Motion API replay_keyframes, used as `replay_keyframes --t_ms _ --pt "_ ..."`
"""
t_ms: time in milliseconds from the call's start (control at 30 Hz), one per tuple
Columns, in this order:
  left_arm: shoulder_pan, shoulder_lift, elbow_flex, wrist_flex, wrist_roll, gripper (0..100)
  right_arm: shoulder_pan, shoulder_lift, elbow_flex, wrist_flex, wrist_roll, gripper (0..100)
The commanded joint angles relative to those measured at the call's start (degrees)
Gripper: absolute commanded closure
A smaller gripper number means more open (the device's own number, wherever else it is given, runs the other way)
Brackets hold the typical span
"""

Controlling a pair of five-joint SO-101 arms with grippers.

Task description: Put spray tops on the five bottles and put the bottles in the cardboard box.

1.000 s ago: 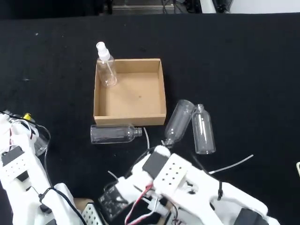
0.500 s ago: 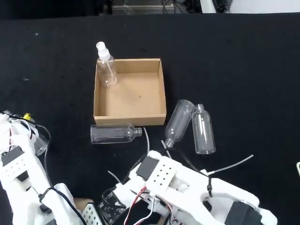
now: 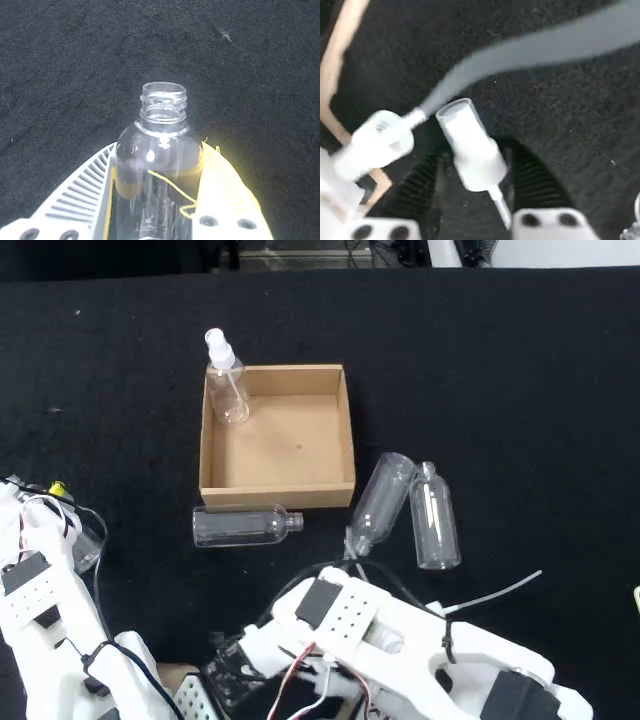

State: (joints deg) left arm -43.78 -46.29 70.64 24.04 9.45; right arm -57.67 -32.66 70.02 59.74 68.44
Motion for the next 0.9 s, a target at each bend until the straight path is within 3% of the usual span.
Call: replay_keyframes --t_ms 0,267,433,700,867 --pt "-0.4 -1.2 -1.0 -1.0 0.4 97 0.6 0.2 -0.3 -0.4 -2.1 98.9" --pt "-0.4 -1.3 -0.7 -1.0 0.3 97 1.1 0.1 -7.3 0.3 -10.4 98.4" --pt "-0.4 -1.4 -0.7 -1.0 0.3 97 6.2 0.1 -17.8 5.5 -16.0 98.4" --pt "-0.4 -1.4 -0.7 -1.0 0.3 97 10.7 -0.2 -37.8 21.6 -32.2 98.4" --pt "-0.4 -1.6 -0.7 -0.9 0.3 97 10.9 -5.2 -46.8 25.1 -41.7 98.4"
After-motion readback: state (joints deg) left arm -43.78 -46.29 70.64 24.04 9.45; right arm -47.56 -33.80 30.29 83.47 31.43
